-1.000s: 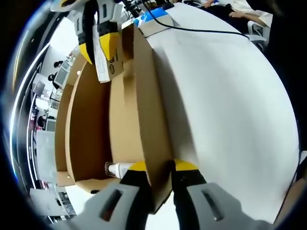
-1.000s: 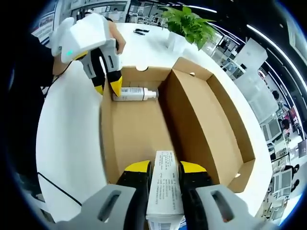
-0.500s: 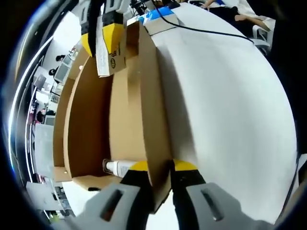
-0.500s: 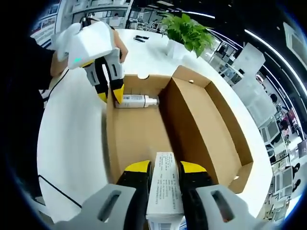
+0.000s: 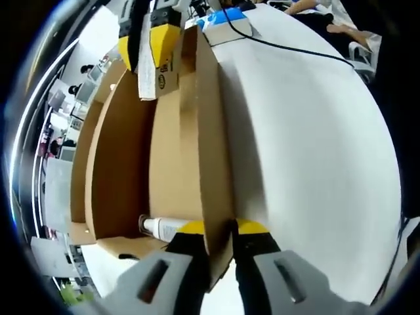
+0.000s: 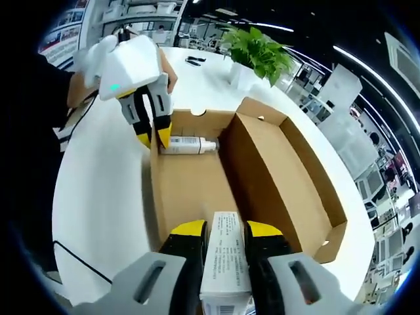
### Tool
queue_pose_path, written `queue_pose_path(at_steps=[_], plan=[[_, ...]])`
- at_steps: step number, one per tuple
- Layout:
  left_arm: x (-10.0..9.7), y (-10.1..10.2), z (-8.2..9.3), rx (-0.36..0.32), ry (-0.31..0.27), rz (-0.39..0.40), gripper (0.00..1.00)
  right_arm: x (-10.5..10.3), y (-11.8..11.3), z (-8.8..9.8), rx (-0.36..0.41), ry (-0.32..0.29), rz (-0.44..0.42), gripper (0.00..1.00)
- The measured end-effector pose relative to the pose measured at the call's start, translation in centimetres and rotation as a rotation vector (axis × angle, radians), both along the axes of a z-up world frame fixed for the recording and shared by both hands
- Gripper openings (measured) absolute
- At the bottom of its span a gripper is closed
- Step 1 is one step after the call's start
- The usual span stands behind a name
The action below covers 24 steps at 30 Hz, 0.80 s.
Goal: Operate the shoe box by opening the lid, removing the specified soft item, and placing it in the target area until the item is outside and the box remains undamaged.
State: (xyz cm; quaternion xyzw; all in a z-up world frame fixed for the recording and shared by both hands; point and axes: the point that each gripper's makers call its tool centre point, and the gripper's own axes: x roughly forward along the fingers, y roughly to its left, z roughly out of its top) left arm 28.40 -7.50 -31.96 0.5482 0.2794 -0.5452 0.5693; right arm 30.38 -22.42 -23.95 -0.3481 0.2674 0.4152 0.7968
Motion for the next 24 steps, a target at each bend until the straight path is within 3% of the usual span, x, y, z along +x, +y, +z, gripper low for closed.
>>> queue_pose_path(at_steps=[19, 24], plan=[[-0.1, -0.1, -0.1, 0.035, -0.01, 0.008, 0.11, -1.5, -0.4, 1.8, 0.042, -0.029, -0.006, 0.22], [-0.1, -0.1, -0.1, 0.041, 0.001, 0.006, 0.11, -1.6, -0.4, 1.8, 0.021, -0.023, -0.004, 0.22]])
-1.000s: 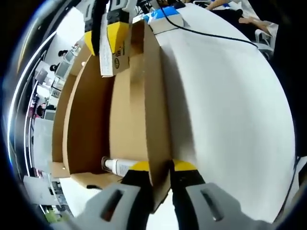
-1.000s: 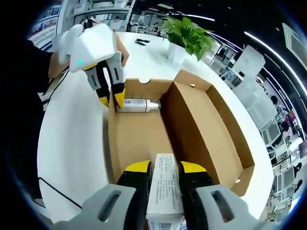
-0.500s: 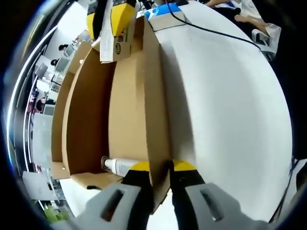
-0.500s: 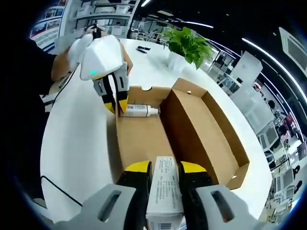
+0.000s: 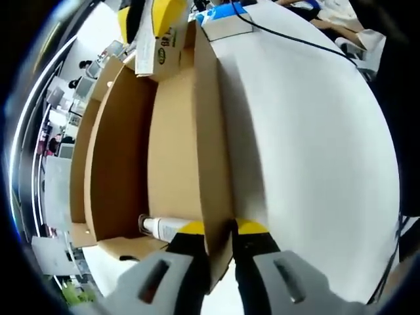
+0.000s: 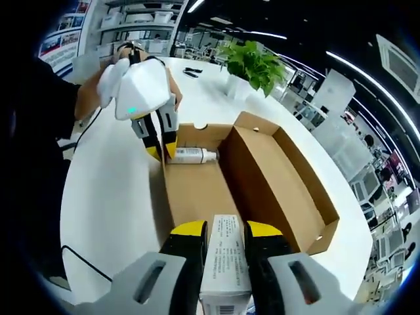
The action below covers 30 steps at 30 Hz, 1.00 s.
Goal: Operate the shoe box by opening the lid, removing the specified soft item, and placing it in the target area until the item is outside and the box remains undamaged.
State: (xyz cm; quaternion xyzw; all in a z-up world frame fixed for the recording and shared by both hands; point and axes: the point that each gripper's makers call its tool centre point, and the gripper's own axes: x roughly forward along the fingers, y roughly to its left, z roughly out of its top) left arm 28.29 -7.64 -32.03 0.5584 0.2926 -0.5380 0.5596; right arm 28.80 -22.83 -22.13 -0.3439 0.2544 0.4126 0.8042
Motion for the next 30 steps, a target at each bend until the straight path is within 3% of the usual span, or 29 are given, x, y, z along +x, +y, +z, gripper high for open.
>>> queue_pose_path(at_steps=[7, 16, 30], plan=[[-0.2, -0.1, -0.1, 0.021, 0.009, -0.023, 0.1, 0.5, -0.5, 0.9, -0.013, -0.004, -0.024, 0.22], [-0.2, -0.1, -0.1, 0.011, -0.024, -0.04, 0.1, 0.1, -1.3, 2.2, 0.006, -0.006, -0.062, 0.22], [-0.3, -0.1, 0.0, -0.009, -0.013, -0.047, 0.11, 0.2, -2.9, 3.3, 0.01, -0.005, -0.106, 0.22]])
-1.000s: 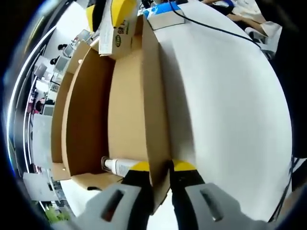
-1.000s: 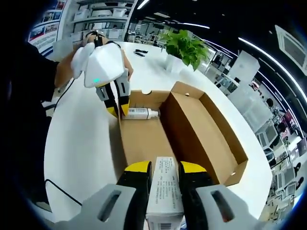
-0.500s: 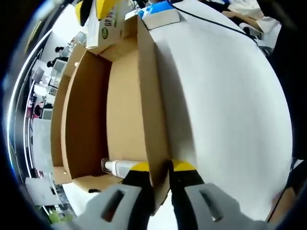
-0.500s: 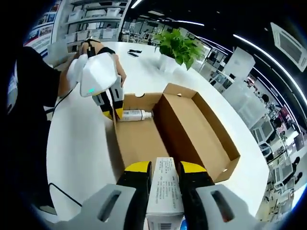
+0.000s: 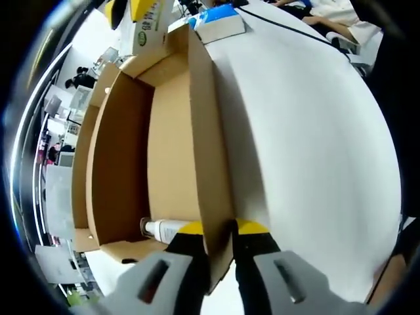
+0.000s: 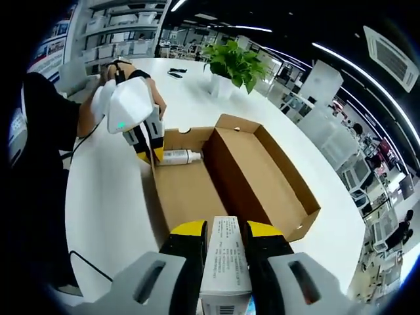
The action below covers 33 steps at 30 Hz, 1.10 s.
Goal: Operate the shoe box by opening the lid, removing the specified soft item, and placing it in the target area until the item is outside and the box remains undamaged.
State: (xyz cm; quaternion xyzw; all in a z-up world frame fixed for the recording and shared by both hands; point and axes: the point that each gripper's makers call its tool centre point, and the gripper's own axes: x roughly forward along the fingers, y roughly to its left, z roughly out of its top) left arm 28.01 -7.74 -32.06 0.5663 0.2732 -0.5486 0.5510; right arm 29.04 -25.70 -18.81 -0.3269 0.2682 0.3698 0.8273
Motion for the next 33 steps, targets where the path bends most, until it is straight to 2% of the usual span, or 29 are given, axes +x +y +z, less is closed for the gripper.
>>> queue_pose_path(at_steps=[24, 33], plan=[[0.1, 0.0, 0.0, -0.006, -0.003, -0.006, 0.12, -2.0, -6.5, 4.3, 0.021, -0.066, -0.129, 0.22], [0.1, 0.0, 0.1, -0.013, -0.003, -0.008, 0.12, -2.9, -7.7, 4.6, 0.018, -0.073, -0.151, 0.22]])
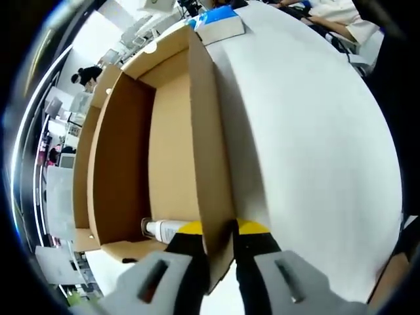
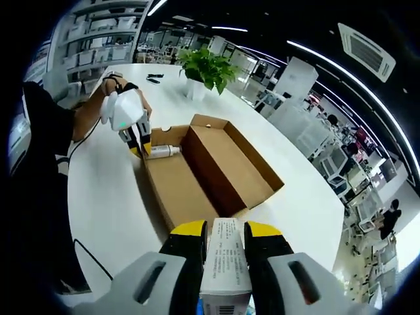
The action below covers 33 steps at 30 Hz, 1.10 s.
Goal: Operate the shoe box by opening the lid, removing the specified soft item, and placing it in the target area until the item is outside and the box remains undamaged.
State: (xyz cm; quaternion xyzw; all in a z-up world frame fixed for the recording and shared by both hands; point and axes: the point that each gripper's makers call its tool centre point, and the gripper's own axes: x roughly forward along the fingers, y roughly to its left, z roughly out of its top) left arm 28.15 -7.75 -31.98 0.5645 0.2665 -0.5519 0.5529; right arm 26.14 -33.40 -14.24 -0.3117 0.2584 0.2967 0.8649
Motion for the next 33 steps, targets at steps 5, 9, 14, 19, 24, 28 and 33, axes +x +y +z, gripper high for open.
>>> queue_pose_path(at_steps=[5, 9, 14, 19, 24, 28, 33], plan=[[0.0, 0.0, 0.0, -0.002, 0.003, -0.002, 0.12, -0.4, -1.1, -0.1, 0.004, 0.001, -0.023, 0.22], [0.0, 0.0, 0.0, 0.0, 0.003, -0.002, 0.12, -0.8, -2.1, -0.2, 0.012, 0.0, -0.042, 0.22], [0.0, 0.0, 0.0, 0.0, 0.003, -0.001, 0.12, -1.3, -2.6, -0.8, 0.015, 0.006, -0.055, 0.22], [-0.1, 0.0, 0.0, 0.0, 0.002, 0.001, 0.12, -1.6, -3.1, -1.5, 0.025, 0.015, -0.067, 0.22], [-0.1, 0.0, 0.0, 0.001, 0.002, 0.003, 0.12, -1.7, -3.5, -2.0, 0.03, 0.021, -0.074, 0.22], [-0.1, 0.0, 0.0, 0.001, 0.002, 0.003, 0.12, -1.8, -3.7, -2.7, 0.047, 0.032, -0.085, 0.22], [0.0, 0.0, 0.0, 0.001, 0.001, 0.003, 0.12, -2.2, -3.8, -3.9, 0.055, 0.051, -0.087, 0.22]])
